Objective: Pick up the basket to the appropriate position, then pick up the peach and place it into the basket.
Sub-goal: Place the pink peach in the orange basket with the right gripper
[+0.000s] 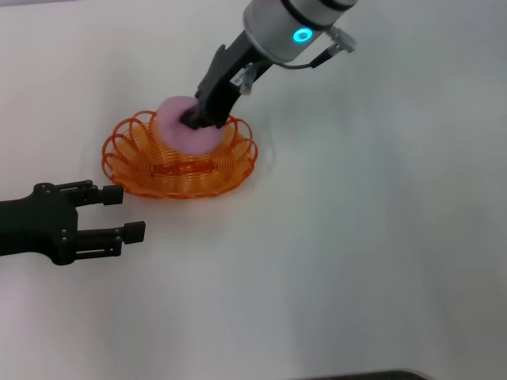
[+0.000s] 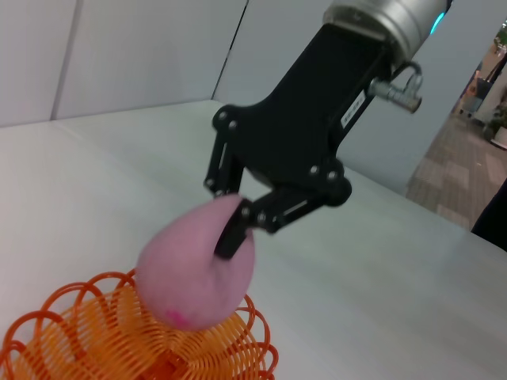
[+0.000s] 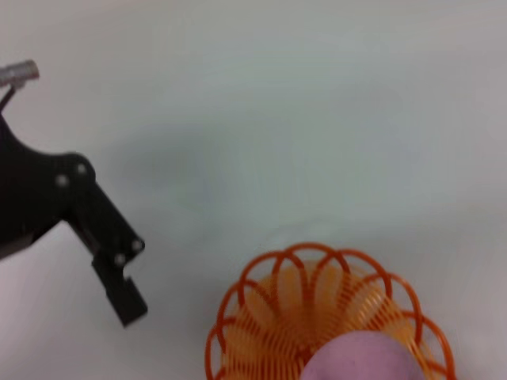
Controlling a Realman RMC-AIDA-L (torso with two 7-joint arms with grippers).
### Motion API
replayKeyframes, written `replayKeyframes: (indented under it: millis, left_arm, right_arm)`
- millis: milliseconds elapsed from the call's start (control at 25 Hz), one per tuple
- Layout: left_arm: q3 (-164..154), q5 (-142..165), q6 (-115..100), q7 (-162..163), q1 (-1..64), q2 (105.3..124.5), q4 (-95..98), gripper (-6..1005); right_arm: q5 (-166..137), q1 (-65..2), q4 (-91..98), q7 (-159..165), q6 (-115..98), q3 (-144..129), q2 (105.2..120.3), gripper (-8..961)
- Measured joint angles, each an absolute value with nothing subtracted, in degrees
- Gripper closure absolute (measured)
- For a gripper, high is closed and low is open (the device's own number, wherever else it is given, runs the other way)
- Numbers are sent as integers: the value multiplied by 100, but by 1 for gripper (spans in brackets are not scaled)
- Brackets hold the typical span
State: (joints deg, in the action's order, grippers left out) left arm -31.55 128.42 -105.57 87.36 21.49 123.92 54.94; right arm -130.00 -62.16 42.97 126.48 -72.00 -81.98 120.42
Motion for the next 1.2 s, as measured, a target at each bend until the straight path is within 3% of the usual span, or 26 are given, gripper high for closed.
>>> replayKeyframes:
  millis: [200, 840, 960, 1200]
  left_arm:
    - [-3155, 12815, -10534, 8736, 2157, 12392, 5477, 217]
    - [-3145, 12829, -10520, 8813, 2198, 12388, 5416, 217]
    - [-3127, 12815, -10520, 8814, 2198, 12386, 5414, 217]
    - [-3080, 12786, -10519, 8816, 2197, 12381, 5414, 217]
  right_arm:
    - [-12811, -6188, 4266, 12648, -7045, -8370, 12048, 839]
    - [-12433, -5816, 4830, 12636, -7077, -8323, 12009, 290]
    - [-12321, -5519, 5243, 12645, -7091, -8307, 12004, 163]
    - [-11501, -4132, 6566, 12040, -7129, -8294, 11986, 104]
